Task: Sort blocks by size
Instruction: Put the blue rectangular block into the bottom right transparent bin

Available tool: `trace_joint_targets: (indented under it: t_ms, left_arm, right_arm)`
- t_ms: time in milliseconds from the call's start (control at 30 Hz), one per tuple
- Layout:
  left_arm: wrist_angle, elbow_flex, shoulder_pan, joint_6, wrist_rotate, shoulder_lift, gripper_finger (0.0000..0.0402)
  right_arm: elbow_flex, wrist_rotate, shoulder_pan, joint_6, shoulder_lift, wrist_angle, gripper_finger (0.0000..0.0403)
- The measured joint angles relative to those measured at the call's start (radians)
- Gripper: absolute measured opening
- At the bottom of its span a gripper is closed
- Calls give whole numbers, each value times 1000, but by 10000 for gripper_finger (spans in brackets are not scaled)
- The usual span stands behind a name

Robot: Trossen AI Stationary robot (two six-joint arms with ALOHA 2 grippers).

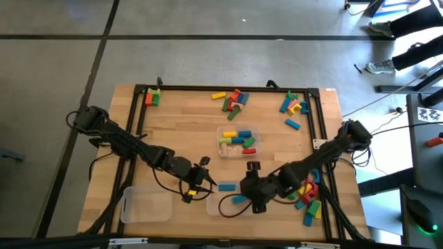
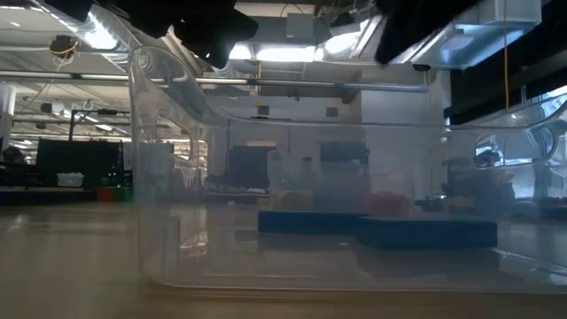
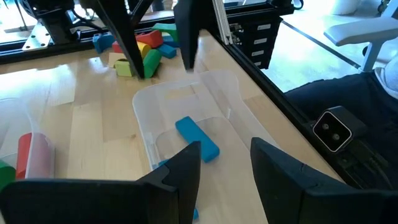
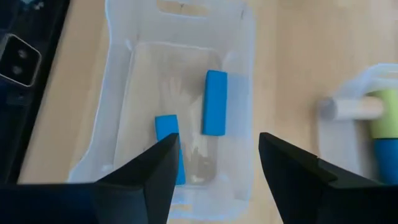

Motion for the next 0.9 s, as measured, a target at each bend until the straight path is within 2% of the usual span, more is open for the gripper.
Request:
trace_joint_targets:
  t_ms: [233,467,733,900]
  left_arm:
    - [1,0,0,0,0,0,135]
    - [2,0,0,0,0,0,135]
    - [3,0,0,0,0,0,135]
    - [3,0,0,-4,0,0,135]
  right_arm:
    - [0,79,-4,50,-117,-124,223]
    - [0,151,-54,152,-199,-325,223]
    - [0,149,-204,228,-221,-568,223]
    - [0,150,-311,227,-221,-649,223]
